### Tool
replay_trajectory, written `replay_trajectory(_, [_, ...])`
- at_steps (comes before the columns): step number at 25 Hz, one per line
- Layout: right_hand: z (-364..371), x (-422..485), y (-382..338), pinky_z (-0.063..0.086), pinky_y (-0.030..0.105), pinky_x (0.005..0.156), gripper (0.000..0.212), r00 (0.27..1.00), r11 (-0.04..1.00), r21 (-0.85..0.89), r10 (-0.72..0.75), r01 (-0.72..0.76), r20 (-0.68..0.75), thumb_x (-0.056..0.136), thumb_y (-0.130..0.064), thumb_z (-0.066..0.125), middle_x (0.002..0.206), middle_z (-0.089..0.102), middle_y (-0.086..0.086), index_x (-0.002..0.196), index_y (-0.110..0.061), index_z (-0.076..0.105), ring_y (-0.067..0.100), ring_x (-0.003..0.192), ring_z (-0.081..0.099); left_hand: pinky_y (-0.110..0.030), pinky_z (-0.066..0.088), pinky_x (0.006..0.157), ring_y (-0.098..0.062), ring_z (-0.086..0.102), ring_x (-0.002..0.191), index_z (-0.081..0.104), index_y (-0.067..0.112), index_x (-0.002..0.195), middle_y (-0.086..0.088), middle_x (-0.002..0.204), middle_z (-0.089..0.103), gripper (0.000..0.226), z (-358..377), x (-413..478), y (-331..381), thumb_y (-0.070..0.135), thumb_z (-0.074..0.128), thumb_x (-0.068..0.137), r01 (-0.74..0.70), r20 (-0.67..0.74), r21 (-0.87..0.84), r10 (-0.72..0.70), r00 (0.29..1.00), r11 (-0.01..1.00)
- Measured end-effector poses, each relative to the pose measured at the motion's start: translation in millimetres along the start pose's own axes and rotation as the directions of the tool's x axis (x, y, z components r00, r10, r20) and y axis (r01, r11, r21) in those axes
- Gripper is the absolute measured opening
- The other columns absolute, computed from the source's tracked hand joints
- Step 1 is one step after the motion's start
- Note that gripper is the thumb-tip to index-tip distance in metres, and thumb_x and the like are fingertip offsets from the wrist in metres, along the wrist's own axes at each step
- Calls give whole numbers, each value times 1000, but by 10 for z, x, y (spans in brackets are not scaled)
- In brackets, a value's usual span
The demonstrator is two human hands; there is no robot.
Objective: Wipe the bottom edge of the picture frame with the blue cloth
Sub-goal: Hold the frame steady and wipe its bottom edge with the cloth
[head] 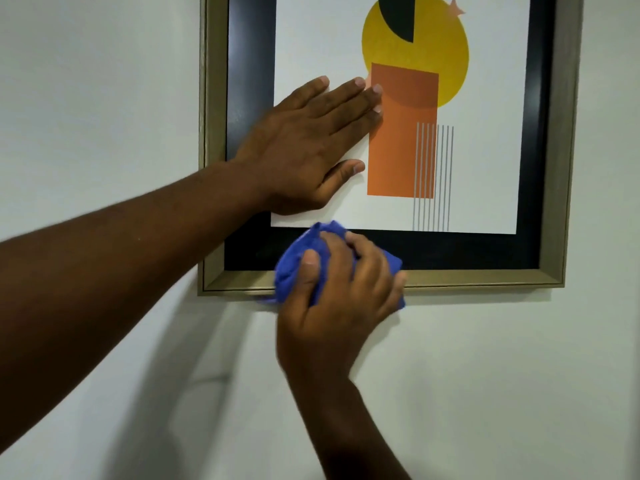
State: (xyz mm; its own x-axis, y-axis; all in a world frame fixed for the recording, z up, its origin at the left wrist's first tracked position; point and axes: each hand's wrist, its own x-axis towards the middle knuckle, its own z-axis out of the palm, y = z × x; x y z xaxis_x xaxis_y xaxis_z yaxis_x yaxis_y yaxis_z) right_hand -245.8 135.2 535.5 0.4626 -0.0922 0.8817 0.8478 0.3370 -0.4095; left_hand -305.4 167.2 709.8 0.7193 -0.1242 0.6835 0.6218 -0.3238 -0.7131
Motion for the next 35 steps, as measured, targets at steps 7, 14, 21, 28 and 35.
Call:
replay_trajectory(7, [-8,-105,86,24,57,114,28,896,910,-32,-402,414,187,96,-41,43,124,64,5,107,-27,65,28,124,52,-44,8,124,-22,7,151,12,15,152,-8,163,12,67,8,-18,-17,52,10,96,5,-13,0,-5,1000,1000])
replay_trajectory(14, [-396,329,868,21,55,115,26,903,909,-73,-393,409,171,95,-35,48,119,63,10,102,-19,67,29,117,54,-44,9,123,-22,9,150,13,15,152,-8,162,14,70,-22,-23,-12,56,9,95,13,32,-3,-13,999,1000])
replay_trajectory(21, [-767,509,1008,21,59,115,38,920,948,-163,-208,273,332,96,-40,39,131,58,9,115,-19,64,29,127,49,-42,5,123,-22,2,151,13,14,152,-7,163,8,60,-250,-39,216,33,33,99,172,210,-143,-140,968,975])
replay_trajectory(28, [-472,115,71,38,59,107,28,854,951,-82,-229,299,467,87,-35,56,131,60,7,114,-27,61,31,125,53,-36,12,123,-15,1,151,19,18,151,2,164,7,69,-695,264,175,-1,44,89,375,541,-255,-190,819,891])
replay_trajectory(35, [-457,274,-118,41,47,90,23,685,904,132,-398,407,611,86,-29,51,113,64,-2,108,-27,60,26,108,55,-27,44,104,-23,55,124,61,15,124,-6,133,62,36,-970,-322,632,7,52,90,695,257,-523,-686,681,493])
